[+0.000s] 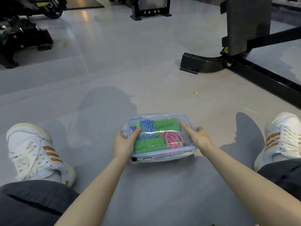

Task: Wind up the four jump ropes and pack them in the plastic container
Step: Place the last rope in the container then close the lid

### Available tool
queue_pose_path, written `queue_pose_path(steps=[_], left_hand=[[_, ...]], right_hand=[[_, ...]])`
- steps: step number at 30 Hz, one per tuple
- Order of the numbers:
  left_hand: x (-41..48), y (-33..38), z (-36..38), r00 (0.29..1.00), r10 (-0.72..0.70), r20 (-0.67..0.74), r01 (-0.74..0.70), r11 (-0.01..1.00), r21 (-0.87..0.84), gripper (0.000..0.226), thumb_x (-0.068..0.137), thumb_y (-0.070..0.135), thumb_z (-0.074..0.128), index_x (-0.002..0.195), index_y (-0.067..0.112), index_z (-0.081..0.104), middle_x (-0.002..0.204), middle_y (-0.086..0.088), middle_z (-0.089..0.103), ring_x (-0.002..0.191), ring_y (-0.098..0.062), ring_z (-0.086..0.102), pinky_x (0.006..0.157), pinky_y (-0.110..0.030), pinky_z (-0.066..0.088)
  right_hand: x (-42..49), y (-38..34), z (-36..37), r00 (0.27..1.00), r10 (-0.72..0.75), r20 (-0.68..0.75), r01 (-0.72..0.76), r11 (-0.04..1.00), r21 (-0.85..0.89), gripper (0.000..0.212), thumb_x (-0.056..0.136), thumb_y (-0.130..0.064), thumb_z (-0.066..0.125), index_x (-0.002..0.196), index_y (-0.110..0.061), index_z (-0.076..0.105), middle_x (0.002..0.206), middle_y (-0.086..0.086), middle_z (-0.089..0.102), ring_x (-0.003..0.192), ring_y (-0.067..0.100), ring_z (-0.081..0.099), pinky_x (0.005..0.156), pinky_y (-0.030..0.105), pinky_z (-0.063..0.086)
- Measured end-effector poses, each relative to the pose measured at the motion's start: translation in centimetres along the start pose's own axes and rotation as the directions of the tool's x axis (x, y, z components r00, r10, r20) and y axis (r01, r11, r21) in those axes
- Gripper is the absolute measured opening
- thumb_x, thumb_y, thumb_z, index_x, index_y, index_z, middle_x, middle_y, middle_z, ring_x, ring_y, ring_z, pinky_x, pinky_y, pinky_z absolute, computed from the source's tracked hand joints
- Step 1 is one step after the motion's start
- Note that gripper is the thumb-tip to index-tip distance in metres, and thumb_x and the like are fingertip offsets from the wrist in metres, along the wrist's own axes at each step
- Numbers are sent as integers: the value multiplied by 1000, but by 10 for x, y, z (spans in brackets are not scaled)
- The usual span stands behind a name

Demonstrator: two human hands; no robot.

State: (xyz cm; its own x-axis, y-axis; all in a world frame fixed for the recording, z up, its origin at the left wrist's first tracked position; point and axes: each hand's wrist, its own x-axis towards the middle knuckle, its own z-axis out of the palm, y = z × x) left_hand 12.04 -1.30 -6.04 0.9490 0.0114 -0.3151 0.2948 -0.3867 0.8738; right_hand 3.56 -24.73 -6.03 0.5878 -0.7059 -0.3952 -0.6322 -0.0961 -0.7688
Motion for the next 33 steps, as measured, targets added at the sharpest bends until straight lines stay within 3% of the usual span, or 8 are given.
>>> queue_pose_path(steps=[7,13,15,18,22,27,30,33], left_hand=[[-17,-14,-11,1000,-20,8,21,999,-39,63,71,43,81,117,16,46,112,-4,61,99,-23,59,90,-35,48],[-62,-14,-25,985,18,174,-51,981,186,109,45,60,72,138,20,32,129,-5,54,114,-23,54,96,-35,44],[-62,1,-22,959,209,190,-277,832,482,112,58,54,74,150,21,18,149,-7,30,136,-23,32,108,-38,30],[-49,27,-5,779,446,441,-610,376,698,99,77,63,59,152,27,6,158,-9,6,146,-24,4,118,-45,5],[-33,33,24,697,288,657,-717,267,644,79,85,74,31,150,40,2,158,-7,14,144,-22,15,114,-46,13],[-34,14,29,764,269,587,-645,270,715,74,84,78,21,148,45,4,143,-6,36,130,-24,36,100,-39,33],[-50,9,27,816,261,516,-577,311,756,75,84,78,20,149,44,5,138,-7,39,125,-25,40,96,-39,35],[-83,0,28,898,178,403,-440,404,802,78,85,78,19,150,40,1,138,-9,38,126,-27,38,96,-43,34]], right_hand=[[-9,13,-6,996,-81,-20,80,996,-45,81,47,-79,62,93,-15,44,86,9,60,74,26,55,80,48,54],[-27,26,-32,978,-206,41,210,954,-212,57,71,-59,69,90,-12,42,82,8,60,71,30,59,66,37,49],[-29,26,-34,970,-237,59,244,935,-257,56,73,-59,67,90,-13,41,81,6,57,69,26,57,60,31,41],[-33,22,-34,967,-249,55,254,914,-317,56,74,-63,62,94,-14,41,82,3,57,74,27,57,64,32,42],[-46,26,-30,965,-257,-48,202,849,-488,59,82,-66,47,109,-14,46,101,3,55,97,30,57,77,36,41],[-77,31,-14,858,-129,-497,91,991,-99,62,89,-50,50,132,-7,41,133,18,43,122,36,42,96,47,38],[-104,38,9,889,221,-400,-103,949,297,71,86,-50,55,139,-8,33,142,19,38,124,36,44,98,45,37],[-118,45,27,904,298,-308,-160,901,404,67,84,-51,55,127,-2,44,130,20,50,114,35,53,95,42,42]])
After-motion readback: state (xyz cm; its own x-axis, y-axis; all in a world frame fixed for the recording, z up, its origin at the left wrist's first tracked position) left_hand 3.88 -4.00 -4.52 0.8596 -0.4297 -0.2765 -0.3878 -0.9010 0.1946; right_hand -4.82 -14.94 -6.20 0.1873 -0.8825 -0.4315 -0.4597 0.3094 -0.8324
